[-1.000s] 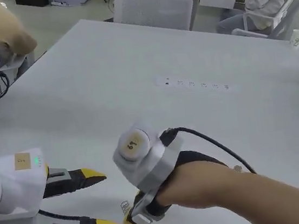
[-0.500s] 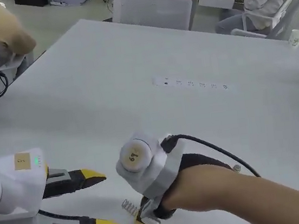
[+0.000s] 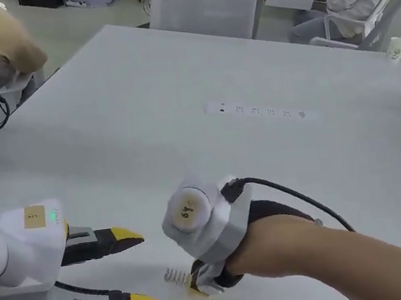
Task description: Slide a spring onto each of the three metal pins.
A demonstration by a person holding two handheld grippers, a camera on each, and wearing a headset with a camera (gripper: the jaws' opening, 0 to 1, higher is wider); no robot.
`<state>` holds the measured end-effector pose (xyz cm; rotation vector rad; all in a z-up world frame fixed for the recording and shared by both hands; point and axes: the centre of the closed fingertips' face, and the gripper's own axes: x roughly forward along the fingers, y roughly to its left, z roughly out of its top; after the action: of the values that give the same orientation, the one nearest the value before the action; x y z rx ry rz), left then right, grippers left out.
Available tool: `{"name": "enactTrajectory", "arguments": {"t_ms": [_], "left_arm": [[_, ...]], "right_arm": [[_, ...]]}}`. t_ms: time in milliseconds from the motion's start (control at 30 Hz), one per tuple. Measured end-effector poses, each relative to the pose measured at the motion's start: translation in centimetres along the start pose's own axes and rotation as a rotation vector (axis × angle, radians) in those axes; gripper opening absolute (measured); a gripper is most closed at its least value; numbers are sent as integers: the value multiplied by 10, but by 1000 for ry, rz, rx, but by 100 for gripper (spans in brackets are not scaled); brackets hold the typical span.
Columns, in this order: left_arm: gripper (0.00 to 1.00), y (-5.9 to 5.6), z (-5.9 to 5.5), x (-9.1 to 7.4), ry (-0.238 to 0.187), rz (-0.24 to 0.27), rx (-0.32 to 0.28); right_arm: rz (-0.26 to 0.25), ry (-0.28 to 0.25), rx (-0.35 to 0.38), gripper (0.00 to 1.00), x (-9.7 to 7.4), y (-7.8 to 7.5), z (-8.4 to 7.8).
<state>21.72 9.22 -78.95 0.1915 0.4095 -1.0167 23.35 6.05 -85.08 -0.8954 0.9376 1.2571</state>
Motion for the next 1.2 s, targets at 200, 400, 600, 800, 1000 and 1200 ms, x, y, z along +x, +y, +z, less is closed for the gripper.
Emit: {"name": "enactTrajectory", "arguments": {"t_ms": [200, 400, 600, 800, 1000, 1200], "left_arm": [[48, -1, 0, 3, 9, -8, 18], [42, -3, 7, 6, -5, -22, 40], [36, -7, 9, 8, -6, -39, 48], [26, -14, 13, 10, -18, -64, 60], [16, -19, 18, 11, -30, -84, 75], [6, -21, 19, 12, -35, -97, 93]], "right_arm": [[44, -43, -5, 8, -23, 5, 12], [86, -63, -49, 8, -42, 15, 18], [108, -67, -92, 8, -55, 23, 22], [117, -76, -117, 8, -62, 27, 29], [125, -66, -144, 8, -63, 28, 29], [132, -52, -158, 8, -64, 29, 26]]}}
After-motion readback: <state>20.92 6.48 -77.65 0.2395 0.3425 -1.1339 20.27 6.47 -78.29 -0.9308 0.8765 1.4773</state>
